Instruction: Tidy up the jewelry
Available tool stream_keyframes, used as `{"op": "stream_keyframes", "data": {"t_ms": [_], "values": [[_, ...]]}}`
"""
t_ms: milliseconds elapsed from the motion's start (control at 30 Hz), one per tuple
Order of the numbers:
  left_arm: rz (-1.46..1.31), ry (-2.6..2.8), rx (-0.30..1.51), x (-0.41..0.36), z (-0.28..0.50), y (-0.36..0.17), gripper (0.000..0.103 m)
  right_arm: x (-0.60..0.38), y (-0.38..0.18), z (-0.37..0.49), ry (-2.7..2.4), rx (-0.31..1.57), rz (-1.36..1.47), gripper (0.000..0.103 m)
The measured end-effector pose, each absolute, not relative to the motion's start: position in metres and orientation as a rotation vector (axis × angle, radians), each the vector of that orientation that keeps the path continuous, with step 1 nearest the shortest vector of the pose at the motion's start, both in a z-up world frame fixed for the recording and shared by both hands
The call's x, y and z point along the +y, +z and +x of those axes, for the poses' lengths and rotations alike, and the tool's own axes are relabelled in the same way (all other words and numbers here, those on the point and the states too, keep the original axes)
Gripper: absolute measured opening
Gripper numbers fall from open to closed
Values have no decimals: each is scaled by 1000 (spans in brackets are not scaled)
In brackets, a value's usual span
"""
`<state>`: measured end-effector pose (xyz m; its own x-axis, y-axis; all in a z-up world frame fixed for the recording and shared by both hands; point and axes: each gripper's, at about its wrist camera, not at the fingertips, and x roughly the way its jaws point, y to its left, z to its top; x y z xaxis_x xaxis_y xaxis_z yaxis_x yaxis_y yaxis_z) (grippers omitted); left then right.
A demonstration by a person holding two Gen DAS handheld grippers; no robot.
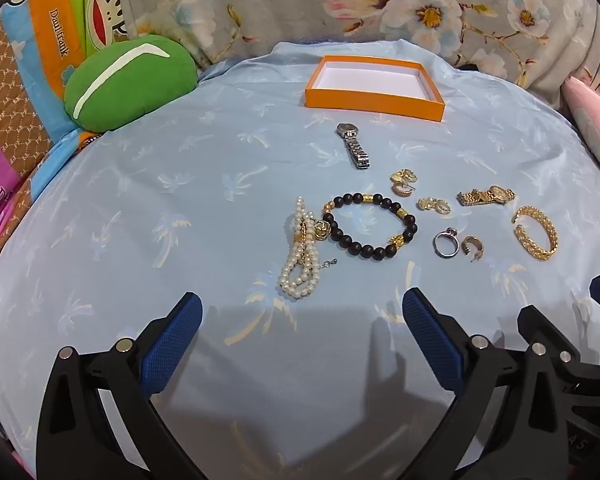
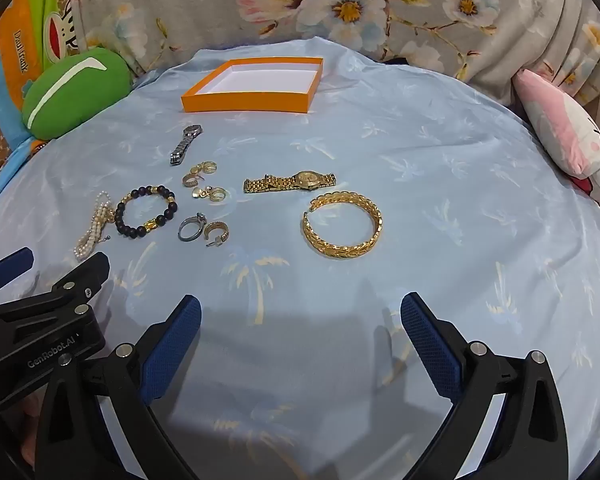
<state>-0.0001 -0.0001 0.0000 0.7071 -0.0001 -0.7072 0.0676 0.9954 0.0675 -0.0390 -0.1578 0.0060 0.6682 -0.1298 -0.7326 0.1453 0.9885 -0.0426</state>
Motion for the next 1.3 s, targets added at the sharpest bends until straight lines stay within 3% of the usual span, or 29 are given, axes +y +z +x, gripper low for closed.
{"op": "stream_keyframes", "data": {"t_ms": [1300], "values": [[108,-29,793,1,0,-3,98,-161,7,-39,-157,825,22,98]]}}
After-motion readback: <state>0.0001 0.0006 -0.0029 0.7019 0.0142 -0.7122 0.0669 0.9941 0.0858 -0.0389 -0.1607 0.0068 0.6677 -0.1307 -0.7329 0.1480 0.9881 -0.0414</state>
